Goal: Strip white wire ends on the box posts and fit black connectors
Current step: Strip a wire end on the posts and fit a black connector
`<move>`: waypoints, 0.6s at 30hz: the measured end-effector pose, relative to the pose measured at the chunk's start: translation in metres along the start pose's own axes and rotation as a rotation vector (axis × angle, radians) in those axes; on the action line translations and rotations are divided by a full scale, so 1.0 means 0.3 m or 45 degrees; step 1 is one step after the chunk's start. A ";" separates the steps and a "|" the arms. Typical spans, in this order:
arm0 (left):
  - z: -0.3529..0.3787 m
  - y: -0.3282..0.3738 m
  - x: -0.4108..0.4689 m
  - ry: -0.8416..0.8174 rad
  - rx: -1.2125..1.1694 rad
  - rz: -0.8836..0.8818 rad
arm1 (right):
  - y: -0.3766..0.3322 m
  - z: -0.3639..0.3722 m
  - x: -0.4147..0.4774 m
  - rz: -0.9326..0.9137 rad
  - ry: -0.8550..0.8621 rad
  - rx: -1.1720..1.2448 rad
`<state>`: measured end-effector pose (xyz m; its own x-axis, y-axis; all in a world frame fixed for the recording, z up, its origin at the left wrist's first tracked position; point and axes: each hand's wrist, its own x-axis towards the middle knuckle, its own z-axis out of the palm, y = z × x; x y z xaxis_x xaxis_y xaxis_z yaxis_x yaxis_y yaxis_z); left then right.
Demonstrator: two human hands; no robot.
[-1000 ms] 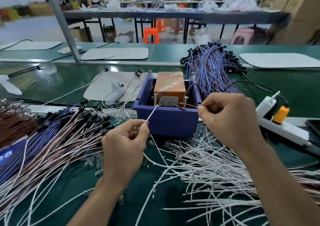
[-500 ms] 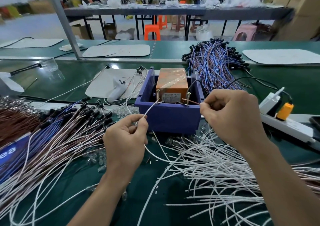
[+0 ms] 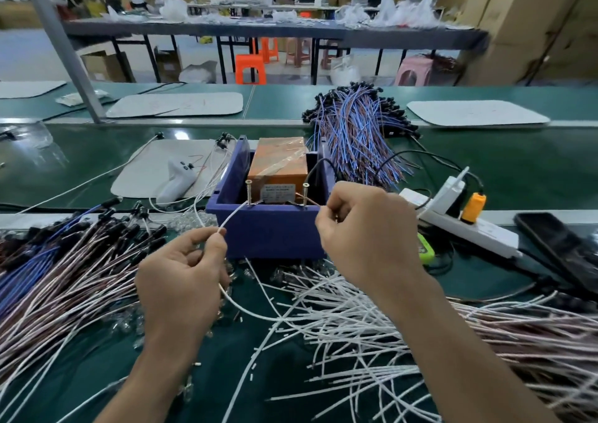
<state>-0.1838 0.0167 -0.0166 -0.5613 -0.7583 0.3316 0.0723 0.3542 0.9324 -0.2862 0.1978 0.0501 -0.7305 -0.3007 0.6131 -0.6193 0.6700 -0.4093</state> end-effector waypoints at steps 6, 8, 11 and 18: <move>0.003 0.024 -0.007 -0.008 0.021 0.000 | -0.023 0.008 -0.021 -0.032 -0.006 -0.032; 0.005 0.029 -0.009 -0.016 0.018 -0.009 | -0.025 0.010 -0.023 -0.036 -0.010 -0.036; 0.005 0.033 -0.006 -0.016 0.013 -0.021 | -0.023 0.012 -0.022 -0.016 -0.006 -0.016; -0.002 0.031 -0.009 0.066 -0.006 0.016 | -0.041 -0.026 -0.015 0.063 -0.099 0.067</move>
<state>-0.1812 0.0217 -0.0087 -0.5167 -0.7814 0.3499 0.0830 0.3611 0.9288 -0.2731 0.1961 0.0577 -0.7795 -0.3211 0.5379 -0.5946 0.6494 -0.4740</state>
